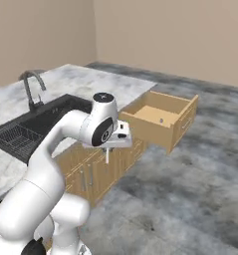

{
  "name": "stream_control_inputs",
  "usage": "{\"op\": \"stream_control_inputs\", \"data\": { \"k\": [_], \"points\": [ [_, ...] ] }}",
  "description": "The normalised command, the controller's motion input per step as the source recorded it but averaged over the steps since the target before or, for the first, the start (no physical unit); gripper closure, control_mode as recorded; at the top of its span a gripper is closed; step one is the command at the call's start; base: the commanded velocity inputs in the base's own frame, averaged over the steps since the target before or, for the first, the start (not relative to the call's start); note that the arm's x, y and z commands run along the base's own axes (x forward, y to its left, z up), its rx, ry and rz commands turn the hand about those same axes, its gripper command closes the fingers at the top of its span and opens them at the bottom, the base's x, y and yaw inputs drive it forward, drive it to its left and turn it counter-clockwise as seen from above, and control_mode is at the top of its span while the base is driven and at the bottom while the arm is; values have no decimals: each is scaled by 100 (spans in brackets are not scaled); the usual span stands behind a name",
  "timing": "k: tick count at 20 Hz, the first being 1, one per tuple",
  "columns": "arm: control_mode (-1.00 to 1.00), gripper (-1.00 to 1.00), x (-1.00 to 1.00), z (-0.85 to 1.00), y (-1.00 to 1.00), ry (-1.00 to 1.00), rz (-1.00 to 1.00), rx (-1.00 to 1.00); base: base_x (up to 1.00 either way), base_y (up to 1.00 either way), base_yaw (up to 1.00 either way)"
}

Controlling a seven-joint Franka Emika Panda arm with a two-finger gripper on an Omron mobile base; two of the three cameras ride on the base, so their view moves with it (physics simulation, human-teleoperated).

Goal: Organize the utensils by type. Pick up the wooden spoons from the counter and place them in the open cabinet. Then pick up the metallic utensils from the counter and place them in the open drawer.

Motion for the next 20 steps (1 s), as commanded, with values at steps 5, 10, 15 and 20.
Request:
{"op": "stream_control_inputs", "data": {
  "k": [5,10,15,20],
  "points": [
    [100,100,0,0,0,0,0,0,51,16,-71],
    [100,100,0,0,0,0,0,0,73,41,-17],
    [100,100,0,0,0,0,0,0,69,55,0],
    [100,100,0,0,0,0,0,0,89,32,-4]
  ]
}}
